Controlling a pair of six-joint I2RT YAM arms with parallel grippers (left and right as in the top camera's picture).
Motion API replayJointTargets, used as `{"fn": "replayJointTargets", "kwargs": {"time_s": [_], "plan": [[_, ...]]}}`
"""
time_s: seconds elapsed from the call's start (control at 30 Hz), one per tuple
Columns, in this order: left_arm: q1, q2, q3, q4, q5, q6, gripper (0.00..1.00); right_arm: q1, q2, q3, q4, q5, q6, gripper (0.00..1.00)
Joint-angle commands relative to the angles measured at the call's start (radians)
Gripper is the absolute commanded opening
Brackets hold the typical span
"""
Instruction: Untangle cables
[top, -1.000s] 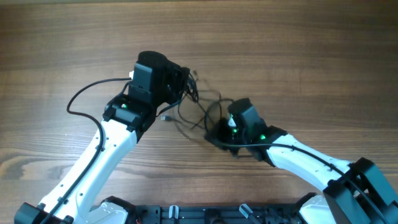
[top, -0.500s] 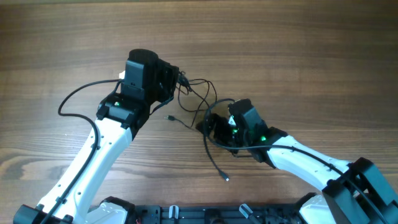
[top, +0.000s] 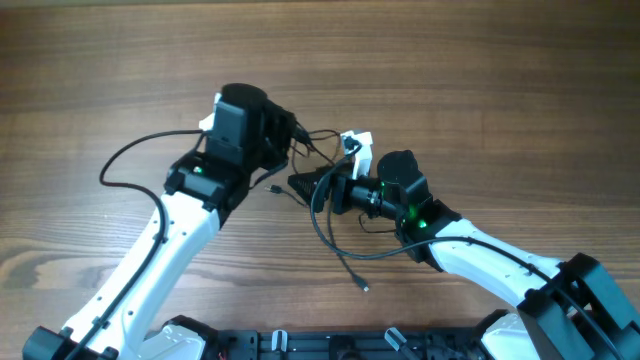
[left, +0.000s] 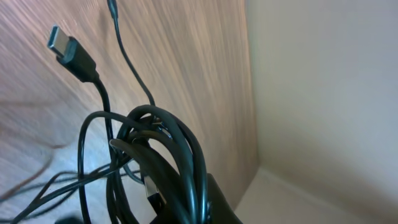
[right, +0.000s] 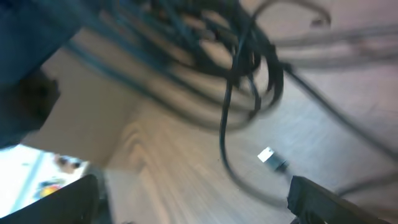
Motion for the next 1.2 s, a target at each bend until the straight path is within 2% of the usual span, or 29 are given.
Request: {"fn": "replayJointTargets", "kwargs": {"time_s": [0.0,0.07,0.3,0.4,0.47,0.53,0.6,0.63,0.67,0.73,0.93,1.0,1.07,1.17], "plan": [[-0.058,-0.018,0.021,0.003,-0.005,-0.061,0.04,0.004,0.010,0.006,0.002,0.125,-0.111,0.98],[-0.085,-0.018,0.021,0.003,0.002,-0.126,0.04,0.004,0.018,0.006,-0.002,0.126,-0.111,0.92],[-0.143,-0.018,0.021,0.003,0.005,-0.300,0.04,0.004,0.055,0.006,0.002,0.126,-0.103,0.38],[-0.137,-0.018,0.021,0.003,0.004,-0.371,0.04,0.004,0.055,0.006,-0.002,0.129,-0.100,0.34],[-0.122,-0.018,0.021,0.004,-0.016,-0.401,0.04,0.004,0.055,0.006,-0.007,0.129,-0.099,0.25],[-0.099,-0.018,0.021,0.003,-0.026,-0.419,0.04,0.004,0.055,0.006,-0.018,0.129,-0.086,0.28],[-0.080,-0.018,0.021,0.003,-0.025,-0.437,0.04,0.004,0.055,0.006,-0.018,0.129,-0.077,0.54],[-0.072,-0.018,0.021,0.003,-0.026,-0.447,0.04,0.004,0.055,0.006,-0.018,0.129,-0.077,0.59],[-0.063,-0.018,0.021,0.003,-0.026,-0.448,0.04,0.004,0.055,0.006,-0.019,0.129,-0.077,0.70],[-0.039,-0.018,0.021,0.003,-0.026,-0.449,0.04,0.004,0.055,0.006,-0.019,0.130,-0.077,0.78],[-0.027,-0.018,0.021,-0.034,-0.010,-0.610,0.04,0.004,0.066,0.006,-0.016,0.156,-0.054,0.80],[-0.027,-0.018,0.021,-0.040,-0.005,-0.652,0.04,0.004,0.068,0.006,-0.015,0.156,-0.054,0.75],[-0.027,-0.018,0.021,-0.046,0.006,-0.688,0.04,0.008,0.068,0.006,-0.013,0.156,-0.054,0.63],[-0.027,-0.018,0.021,-0.026,0.006,-0.702,0.04,0.040,0.068,0.006,-0.014,0.179,-0.056,0.60]]}}
